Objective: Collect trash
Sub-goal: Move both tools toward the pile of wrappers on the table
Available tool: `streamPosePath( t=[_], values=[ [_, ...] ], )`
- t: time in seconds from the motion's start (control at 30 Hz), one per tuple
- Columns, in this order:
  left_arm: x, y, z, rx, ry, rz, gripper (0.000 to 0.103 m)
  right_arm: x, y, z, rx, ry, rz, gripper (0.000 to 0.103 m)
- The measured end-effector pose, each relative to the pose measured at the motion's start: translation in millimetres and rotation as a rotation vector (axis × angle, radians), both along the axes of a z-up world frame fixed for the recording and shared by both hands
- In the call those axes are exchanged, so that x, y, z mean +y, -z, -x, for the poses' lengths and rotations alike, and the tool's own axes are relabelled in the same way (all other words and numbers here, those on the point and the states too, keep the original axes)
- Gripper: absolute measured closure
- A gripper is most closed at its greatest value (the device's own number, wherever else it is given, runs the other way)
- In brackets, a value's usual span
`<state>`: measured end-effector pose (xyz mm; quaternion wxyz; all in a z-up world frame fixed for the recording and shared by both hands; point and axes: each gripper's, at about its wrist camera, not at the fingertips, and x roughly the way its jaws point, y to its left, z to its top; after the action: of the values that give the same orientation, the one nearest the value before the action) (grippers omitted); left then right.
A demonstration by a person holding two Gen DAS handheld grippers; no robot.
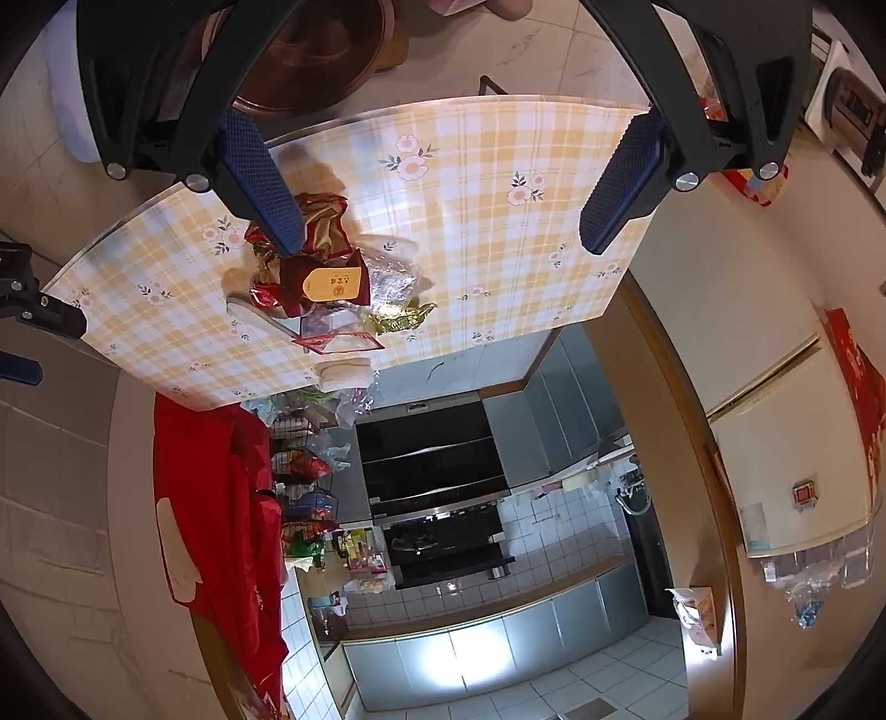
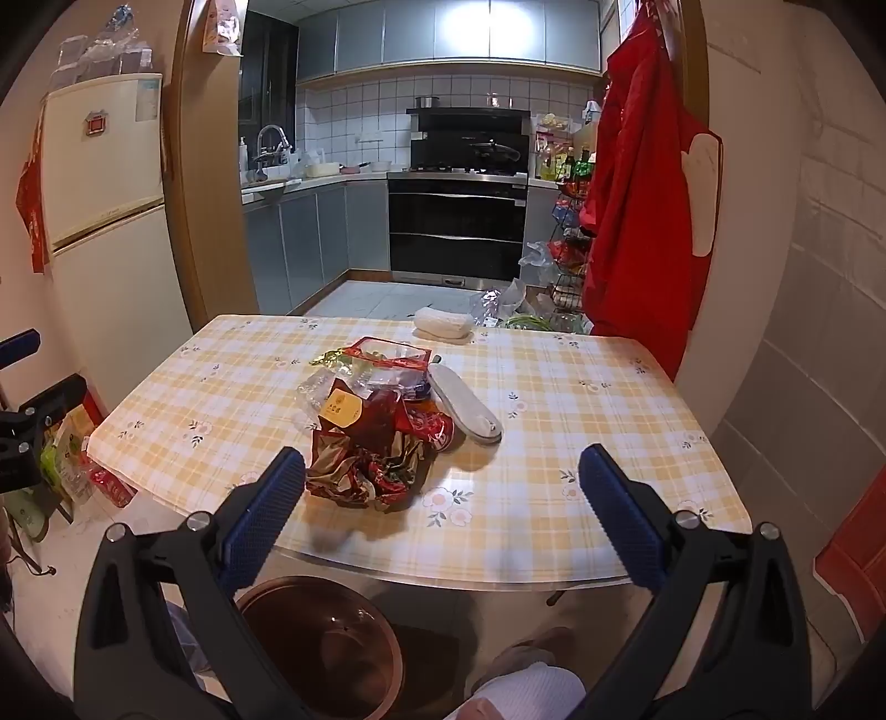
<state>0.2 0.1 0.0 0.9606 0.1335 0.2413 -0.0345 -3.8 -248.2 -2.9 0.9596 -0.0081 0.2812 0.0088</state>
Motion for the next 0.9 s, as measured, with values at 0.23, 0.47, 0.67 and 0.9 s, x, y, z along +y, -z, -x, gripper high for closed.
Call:
streamPosePath(
  t=[0.23, 0.47, 0.67, 0.9],
  values=[
    [0.3, -0.4, 0.3, -0.003, 0.000, 0.006, 0.005, 2.2, -1.2, 0.1, 0.000, 0.000, 0.004, 0.006],
    [-0.5, -1.7, 5.1, -0.009, 0.003, 0.005, 0.005, 2.7, -2.2, 1.1, -0.002, 0.000, 0.006, 0.006],
    [-1.6, -4.6, 0.8, -0.009, 0.002, 0.009, 0.005, 3.0, -2.9, 2.0, -0.004, 0.000, 0.008, 0.006],
    [-1.2, -4.3, 1.1, -0.009, 0.004, 0.009, 0.005, 3.3, -2.7, 1.7, -0.002, 0.000, 0.009, 0.006]
  ],
)
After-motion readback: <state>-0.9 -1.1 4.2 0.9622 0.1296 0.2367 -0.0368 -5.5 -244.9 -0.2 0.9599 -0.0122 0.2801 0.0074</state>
